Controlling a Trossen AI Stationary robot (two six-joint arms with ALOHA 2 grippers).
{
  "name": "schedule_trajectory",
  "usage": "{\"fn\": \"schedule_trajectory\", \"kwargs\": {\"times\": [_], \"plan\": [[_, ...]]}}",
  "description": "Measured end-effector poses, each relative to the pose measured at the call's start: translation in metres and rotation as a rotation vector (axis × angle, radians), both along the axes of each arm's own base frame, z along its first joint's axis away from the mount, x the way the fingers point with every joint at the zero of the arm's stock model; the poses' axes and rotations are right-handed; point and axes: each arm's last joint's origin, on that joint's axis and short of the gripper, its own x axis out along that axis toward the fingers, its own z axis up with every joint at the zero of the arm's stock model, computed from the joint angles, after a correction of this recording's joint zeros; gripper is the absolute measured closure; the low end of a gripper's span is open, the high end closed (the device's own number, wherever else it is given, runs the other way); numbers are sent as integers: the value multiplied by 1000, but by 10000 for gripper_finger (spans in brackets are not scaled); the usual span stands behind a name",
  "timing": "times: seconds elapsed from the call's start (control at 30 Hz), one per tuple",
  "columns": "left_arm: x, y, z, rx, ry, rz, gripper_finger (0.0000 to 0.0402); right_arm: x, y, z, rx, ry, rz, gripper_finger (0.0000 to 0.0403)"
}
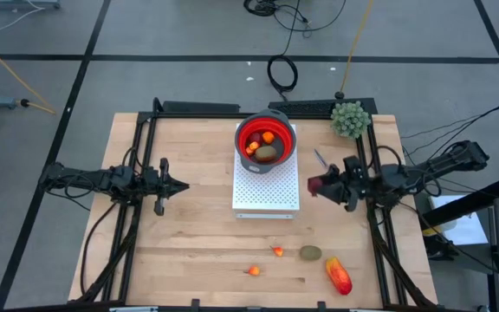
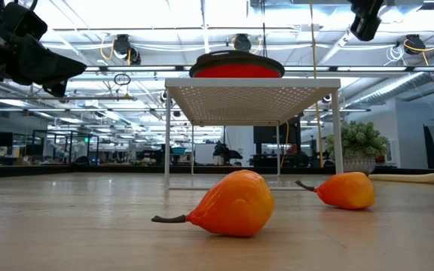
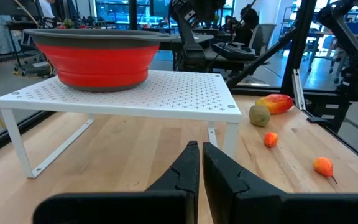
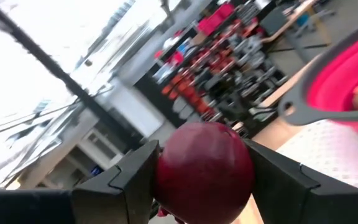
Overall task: Pick & Place Fruit
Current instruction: Put the red pomegranate into the red strainer bowl
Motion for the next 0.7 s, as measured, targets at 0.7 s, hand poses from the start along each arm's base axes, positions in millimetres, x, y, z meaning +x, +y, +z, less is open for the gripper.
{"fn": "schedule_trajectory", "kwargs": {"times": [0.7], "plan": [[0, 0, 0, 19, -1, -1, 382, 8, -3, 4, -269, -53, -126, 190]]}}
